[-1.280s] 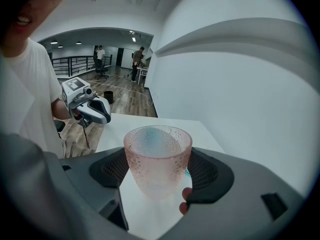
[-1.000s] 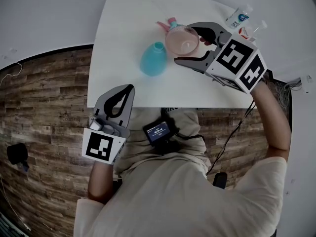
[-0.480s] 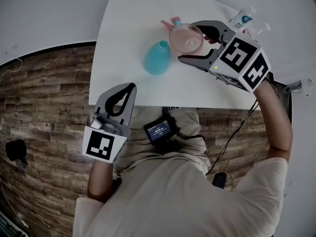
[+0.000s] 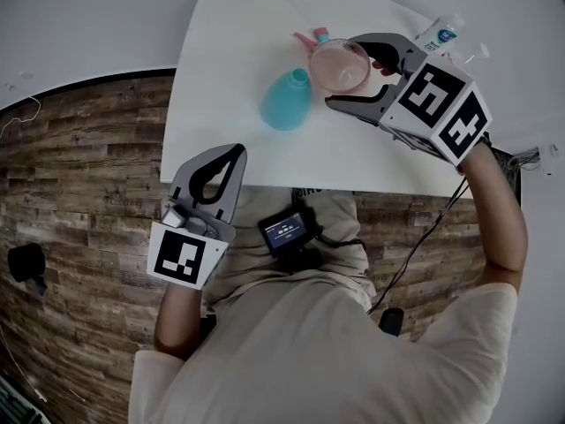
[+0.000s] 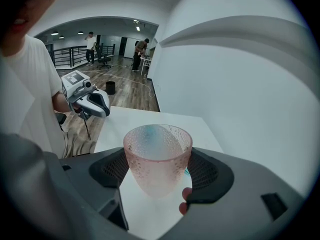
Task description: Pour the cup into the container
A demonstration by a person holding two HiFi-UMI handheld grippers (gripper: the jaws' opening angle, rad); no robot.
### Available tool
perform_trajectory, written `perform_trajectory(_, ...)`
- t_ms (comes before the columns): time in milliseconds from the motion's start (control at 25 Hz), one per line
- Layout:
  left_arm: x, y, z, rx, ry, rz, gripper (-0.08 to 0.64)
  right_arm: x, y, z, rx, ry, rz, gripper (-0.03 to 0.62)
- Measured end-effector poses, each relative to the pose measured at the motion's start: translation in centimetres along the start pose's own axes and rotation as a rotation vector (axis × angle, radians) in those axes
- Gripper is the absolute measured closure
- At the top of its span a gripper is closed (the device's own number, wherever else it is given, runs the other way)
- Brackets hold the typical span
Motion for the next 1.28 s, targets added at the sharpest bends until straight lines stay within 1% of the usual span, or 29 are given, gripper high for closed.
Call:
perform_trajectory(640,-0.26,-0.63,-0.37,0.007,0.005,-0.007,0.549,0.23,0.64,0.29,-0.005,-0.069,-0.022,0.222)
perform_trajectory(880,-0.56,-0.90,-0.43,0.013,0.002,-0.017,0.549,0.32,0.73,0.65,-0.020,-0.114,-0.061,0.222)
perform_trajectory(1280,-0.81,-0.98,-0.64,0.019,0.003,-0.023,0.549,0.28,0.61,0.86,-0.019,-0.147,-0.076,0.222)
Point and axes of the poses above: the fingertips, and each gripper's own axes: z forward along the fingers, y to its right, x out of its top, the point moved 3 cm from there along -z, backward along the fingers, and after that the axes turned 2 degrees about y, right-handed, at the moved point
